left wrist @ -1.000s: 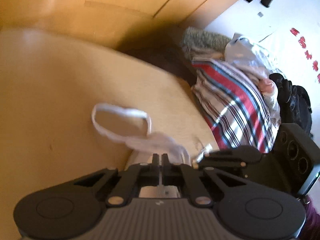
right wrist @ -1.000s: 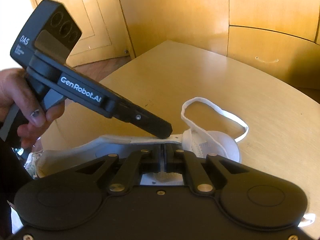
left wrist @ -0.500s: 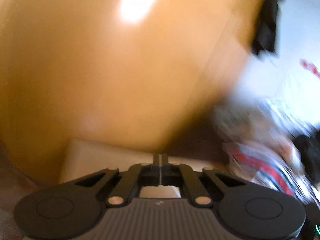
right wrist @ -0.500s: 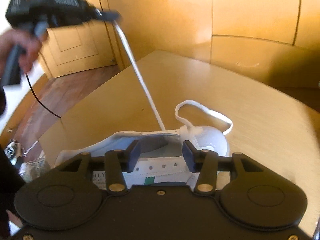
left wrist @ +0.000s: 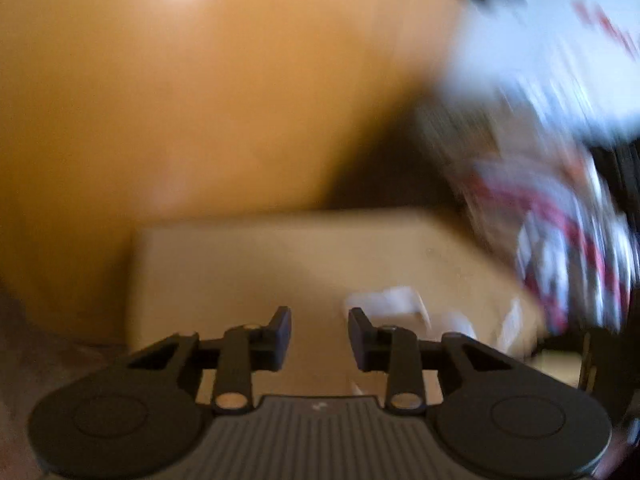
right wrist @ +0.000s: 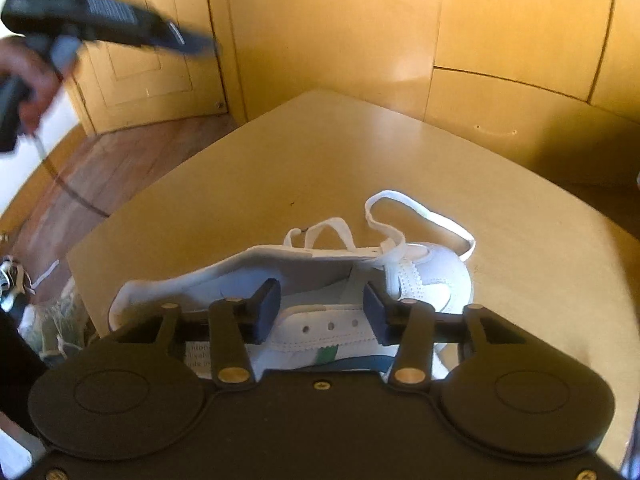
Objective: Lace up shoes with both hands
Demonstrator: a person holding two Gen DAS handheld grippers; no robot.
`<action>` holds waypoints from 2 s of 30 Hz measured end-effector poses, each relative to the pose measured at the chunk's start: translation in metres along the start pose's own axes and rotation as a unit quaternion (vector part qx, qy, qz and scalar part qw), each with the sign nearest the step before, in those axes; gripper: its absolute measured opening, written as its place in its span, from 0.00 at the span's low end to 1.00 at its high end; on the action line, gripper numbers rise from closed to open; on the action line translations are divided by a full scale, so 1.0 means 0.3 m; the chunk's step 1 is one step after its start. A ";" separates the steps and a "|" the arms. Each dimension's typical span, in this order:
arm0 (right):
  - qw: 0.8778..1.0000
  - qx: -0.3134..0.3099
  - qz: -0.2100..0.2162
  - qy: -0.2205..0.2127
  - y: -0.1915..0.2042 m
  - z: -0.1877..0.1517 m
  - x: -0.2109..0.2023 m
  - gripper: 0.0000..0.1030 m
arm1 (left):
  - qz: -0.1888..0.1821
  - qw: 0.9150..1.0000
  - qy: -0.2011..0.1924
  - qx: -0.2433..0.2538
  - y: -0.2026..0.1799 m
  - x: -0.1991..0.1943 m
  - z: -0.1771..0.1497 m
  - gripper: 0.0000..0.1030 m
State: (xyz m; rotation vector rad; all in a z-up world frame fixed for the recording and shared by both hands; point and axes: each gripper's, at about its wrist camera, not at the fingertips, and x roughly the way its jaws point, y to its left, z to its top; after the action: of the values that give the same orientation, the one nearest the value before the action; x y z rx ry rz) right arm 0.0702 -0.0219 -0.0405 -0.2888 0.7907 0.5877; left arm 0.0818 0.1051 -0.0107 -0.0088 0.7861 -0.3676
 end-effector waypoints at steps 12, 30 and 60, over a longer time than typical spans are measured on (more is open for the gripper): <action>1.000 -0.006 0.003 0.029 -0.070 -0.050 -0.032 0.44 | 0.000 0.996 0.094 0.009 -0.042 0.221 -0.071 0.32; 0.999 -0.025 0.019 0.043 -0.063 -0.069 -0.003 0.44 | 0.065 0.997 0.033 0.007 -0.036 0.169 -0.055 0.01; 0.985 0.145 0.050 0.080 -0.126 -0.190 0.052 0.32 | 0.502 0.795 -0.321 -0.110 0.551 -0.978 -0.010 0.01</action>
State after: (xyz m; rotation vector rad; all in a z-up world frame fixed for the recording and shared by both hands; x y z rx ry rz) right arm 0.0683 -0.0720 -0.0895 -0.0279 1.0389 0.5389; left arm -0.0570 0.3559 0.1658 0.0640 0.0672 0.7313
